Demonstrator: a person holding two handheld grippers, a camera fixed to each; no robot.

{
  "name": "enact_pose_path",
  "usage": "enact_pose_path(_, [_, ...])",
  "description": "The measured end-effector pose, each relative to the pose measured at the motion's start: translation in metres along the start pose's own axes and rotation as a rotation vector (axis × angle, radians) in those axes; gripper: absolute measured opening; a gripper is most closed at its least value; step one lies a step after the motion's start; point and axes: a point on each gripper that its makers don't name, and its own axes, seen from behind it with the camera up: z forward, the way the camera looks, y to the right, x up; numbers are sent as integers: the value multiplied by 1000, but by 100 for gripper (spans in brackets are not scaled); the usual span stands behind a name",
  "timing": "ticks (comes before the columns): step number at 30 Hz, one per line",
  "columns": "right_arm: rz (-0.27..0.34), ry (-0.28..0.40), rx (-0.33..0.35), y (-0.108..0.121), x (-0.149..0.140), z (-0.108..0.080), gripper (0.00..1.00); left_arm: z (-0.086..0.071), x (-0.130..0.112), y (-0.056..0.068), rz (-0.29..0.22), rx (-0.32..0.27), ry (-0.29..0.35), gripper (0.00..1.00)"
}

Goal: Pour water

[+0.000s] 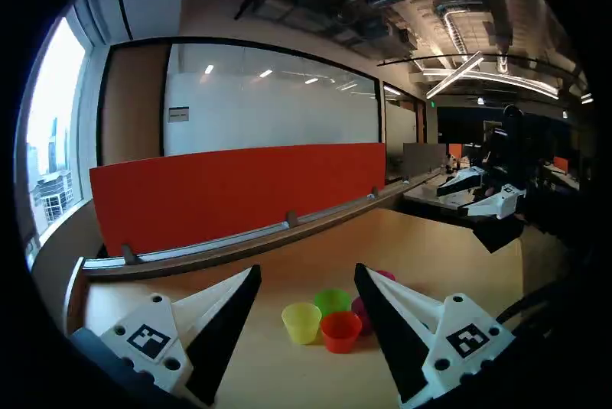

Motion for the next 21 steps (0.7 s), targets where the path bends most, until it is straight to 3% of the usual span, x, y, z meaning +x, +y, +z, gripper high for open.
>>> enact_pose_path(5, [-33, -8, 11, -2, 0, 1, 99, 6, -6, -2, 6, -19, -24, 90])
enact_pose_path(21, [-41, -114, 129, -16, -21, 8, 99, 22, -14, 16, 76, -151, -88, 90])
